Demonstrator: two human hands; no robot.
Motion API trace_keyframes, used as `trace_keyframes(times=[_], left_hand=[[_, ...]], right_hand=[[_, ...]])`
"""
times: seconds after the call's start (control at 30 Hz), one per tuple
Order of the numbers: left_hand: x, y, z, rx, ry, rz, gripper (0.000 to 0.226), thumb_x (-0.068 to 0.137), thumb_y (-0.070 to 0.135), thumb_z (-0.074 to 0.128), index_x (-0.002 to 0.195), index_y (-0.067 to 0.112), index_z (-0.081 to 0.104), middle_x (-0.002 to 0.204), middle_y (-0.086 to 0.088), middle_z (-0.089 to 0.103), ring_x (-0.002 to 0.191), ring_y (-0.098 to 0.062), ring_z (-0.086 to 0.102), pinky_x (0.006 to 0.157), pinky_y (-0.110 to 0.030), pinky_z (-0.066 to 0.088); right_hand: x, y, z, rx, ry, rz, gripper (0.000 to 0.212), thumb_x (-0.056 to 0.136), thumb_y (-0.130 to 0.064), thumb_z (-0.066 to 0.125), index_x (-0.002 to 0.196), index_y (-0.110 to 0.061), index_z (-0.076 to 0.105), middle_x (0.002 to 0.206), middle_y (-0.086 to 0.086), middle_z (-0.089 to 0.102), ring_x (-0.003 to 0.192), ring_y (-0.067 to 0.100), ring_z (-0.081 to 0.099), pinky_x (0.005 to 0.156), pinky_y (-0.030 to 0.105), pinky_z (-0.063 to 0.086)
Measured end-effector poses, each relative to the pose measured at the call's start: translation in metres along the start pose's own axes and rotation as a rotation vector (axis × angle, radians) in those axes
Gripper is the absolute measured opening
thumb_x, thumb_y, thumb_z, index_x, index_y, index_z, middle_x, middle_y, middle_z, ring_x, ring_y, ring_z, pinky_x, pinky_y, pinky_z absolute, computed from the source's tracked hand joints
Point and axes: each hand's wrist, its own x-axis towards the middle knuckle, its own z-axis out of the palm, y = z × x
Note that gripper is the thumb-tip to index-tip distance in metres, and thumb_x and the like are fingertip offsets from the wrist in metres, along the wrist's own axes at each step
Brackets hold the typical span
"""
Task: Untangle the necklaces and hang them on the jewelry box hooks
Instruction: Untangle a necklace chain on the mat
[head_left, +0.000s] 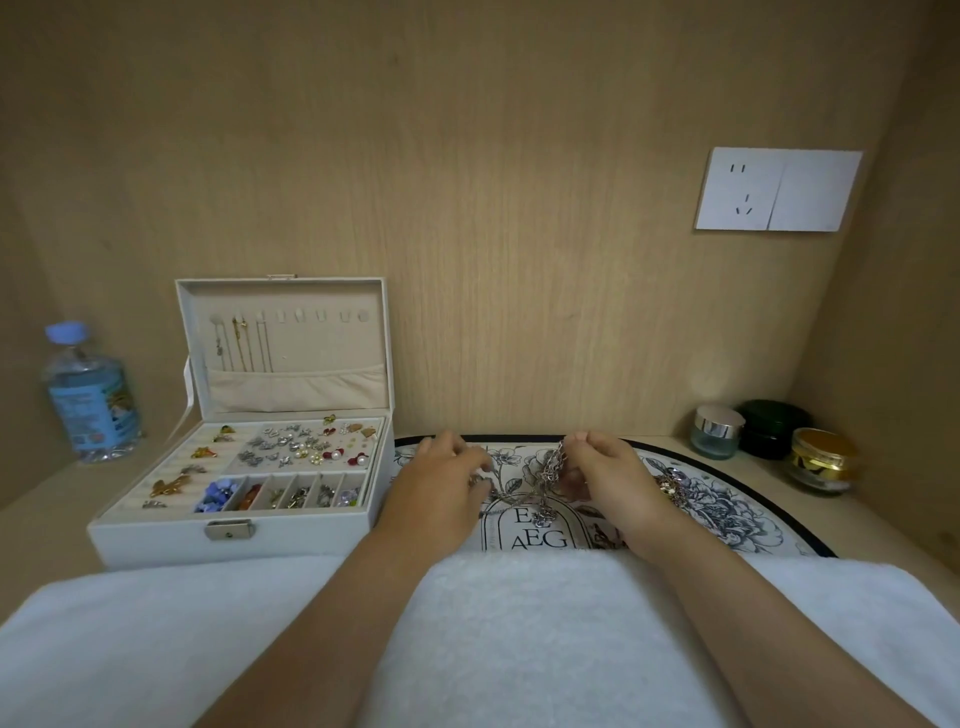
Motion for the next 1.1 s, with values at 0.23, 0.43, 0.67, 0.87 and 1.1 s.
trace_keyframes(times=[0.23,0.43,0.67,0.87,1.1], left_hand=[[-0.001,0.029,0.006,-0.334,-0.077,0.012,0.003,0.085,0.029,0.074,0.088,0.030,0.072,0.090,0.016,0.064,0.087,-0.003,0.058,0.084,-0.028,0.050],[0.002,0.033,-0.009,-0.947,-0.084,-0.374,0.016,0.099,0.007,0.053,0.085,0.014,0.058,0.061,-0.001,0.059,0.052,-0.015,0.059,0.050,-0.026,0.048],[0.000,0.020,-0.023,-0.569,0.078,-0.330,0.026,0.092,0.032,0.051,0.068,0.023,0.055,0.052,0.005,0.047,0.052,-0.020,0.049,0.056,-0.033,0.044],[0.000,0.017,-0.021,0.069,0.221,-0.151,0.028,0.091,0.031,0.052,0.065,0.019,0.054,0.060,0.004,0.056,0.060,-0.015,0.054,0.054,-0.028,0.043],[0.001,0.016,-0.014,0.234,0.025,-0.164,0.023,0.086,0.033,0.052,0.066,0.022,0.051,0.080,0.003,0.061,0.083,-0.018,0.058,0.070,-0.032,0.051]], right_hand=[[-0.006,-0.010,0.008,0.148,-0.074,-0.003,0.026,0.102,-0.018,0.051,0.078,-0.009,0.057,0.060,0.003,0.052,0.054,0.013,0.057,0.076,0.044,0.059],[-0.003,-0.010,0.006,0.098,-0.060,-0.017,0.026,0.105,-0.021,0.046,0.082,-0.011,0.051,0.060,0.001,0.043,0.052,0.017,0.044,0.058,0.032,0.047],[0.000,-0.010,0.001,0.106,0.046,0.123,0.030,0.103,-0.025,0.038,0.078,-0.011,0.046,0.062,0.006,0.048,0.055,0.021,0.044,0.071,0.041,0.051],[-0.001,-0.011,-0.006,0.381,-0.024,0.165,0.037,0.102,-0.039,0.049,0.087,-0.006,0.057,0.070,0.010,0.061,0.064,0.024,0.058,0.078,0.046,0.054],[-0.004,-0.013,-0.003,0.437,-0.144,0.103,0.026,0.102,-0.029,0.051,0.085,-0.012,0.058,0.060,0.000,0.052,0.060,0.014,0.050,0.066,0.029,0.049]])
